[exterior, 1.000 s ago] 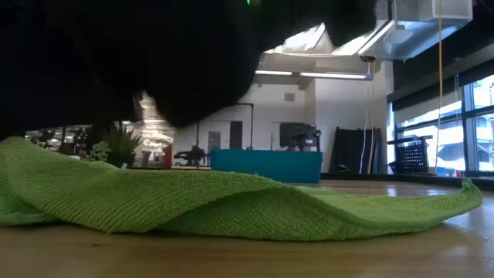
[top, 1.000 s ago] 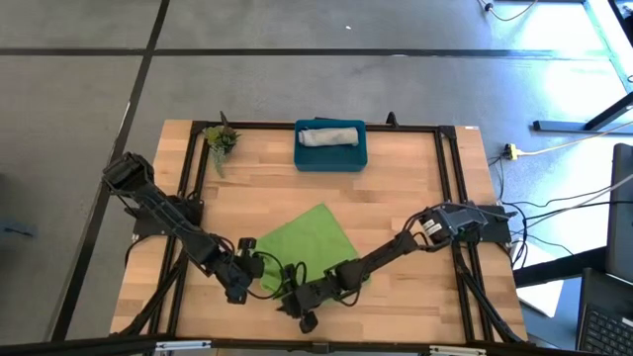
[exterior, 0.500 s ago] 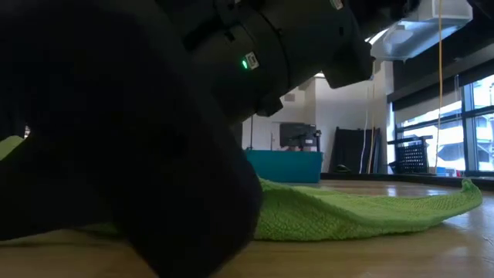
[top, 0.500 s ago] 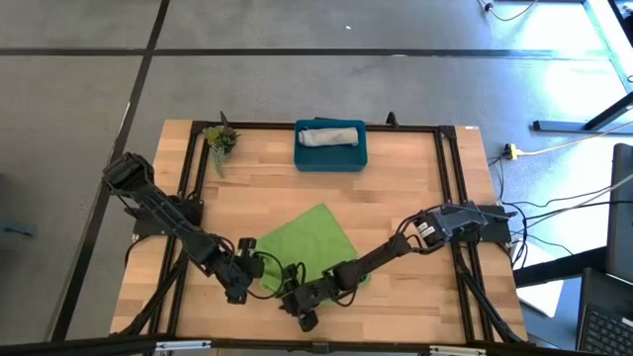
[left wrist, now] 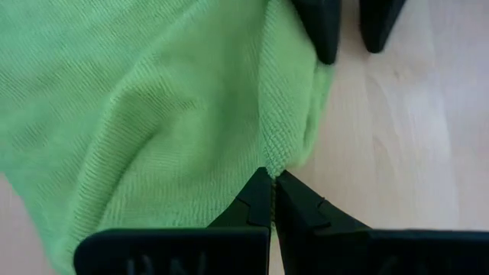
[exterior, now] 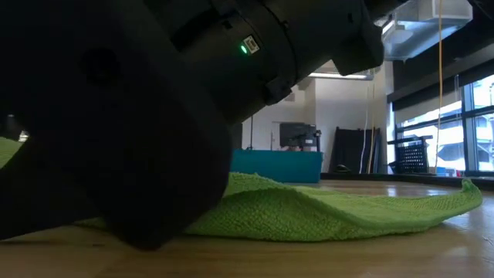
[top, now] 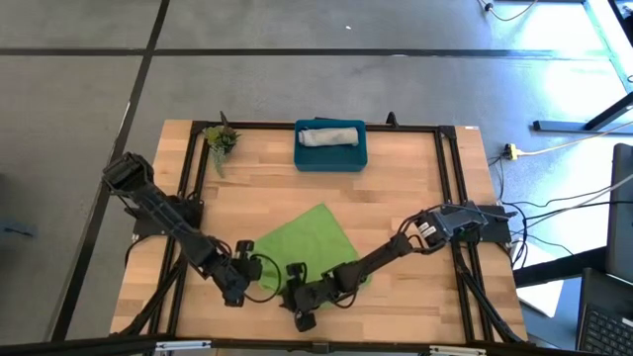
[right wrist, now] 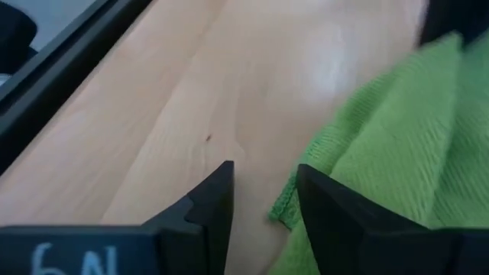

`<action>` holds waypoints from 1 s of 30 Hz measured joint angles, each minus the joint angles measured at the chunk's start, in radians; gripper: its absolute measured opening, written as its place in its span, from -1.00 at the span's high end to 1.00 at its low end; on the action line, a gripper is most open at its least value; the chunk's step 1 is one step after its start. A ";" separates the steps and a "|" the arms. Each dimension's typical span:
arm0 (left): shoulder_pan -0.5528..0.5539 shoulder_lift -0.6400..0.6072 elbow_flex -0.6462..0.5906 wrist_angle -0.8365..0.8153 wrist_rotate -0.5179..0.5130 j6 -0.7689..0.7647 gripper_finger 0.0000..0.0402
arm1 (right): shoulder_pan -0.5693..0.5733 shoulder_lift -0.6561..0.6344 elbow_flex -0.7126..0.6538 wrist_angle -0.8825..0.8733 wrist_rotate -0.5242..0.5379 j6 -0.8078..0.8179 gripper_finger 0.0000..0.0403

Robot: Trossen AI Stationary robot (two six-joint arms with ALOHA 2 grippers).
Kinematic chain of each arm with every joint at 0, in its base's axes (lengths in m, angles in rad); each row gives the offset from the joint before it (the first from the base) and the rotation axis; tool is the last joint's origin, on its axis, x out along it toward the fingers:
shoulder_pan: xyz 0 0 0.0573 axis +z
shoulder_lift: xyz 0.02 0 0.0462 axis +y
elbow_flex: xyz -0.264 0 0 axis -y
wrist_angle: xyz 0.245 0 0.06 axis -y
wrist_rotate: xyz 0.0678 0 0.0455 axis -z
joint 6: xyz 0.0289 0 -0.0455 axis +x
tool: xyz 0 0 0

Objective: Roll microfiber towels into tight, uniform cylinder then place into a basket
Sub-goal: Roll the green microfiber cloth

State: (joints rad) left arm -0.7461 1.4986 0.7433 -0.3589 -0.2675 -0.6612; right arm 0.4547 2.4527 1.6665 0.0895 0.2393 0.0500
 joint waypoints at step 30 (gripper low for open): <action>-0.052 0.000 0.000 -0.011 -0.004 -0.146 1.00 | 0.024 -0.104 -0.012 -0.264 0.177 0.025 0.99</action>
State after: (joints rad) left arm -0.7978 1.4986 0.7434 -0.3700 -0.2715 -0.8072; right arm 0.4789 2.3489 1.6544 -0.1746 0.4164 0.0752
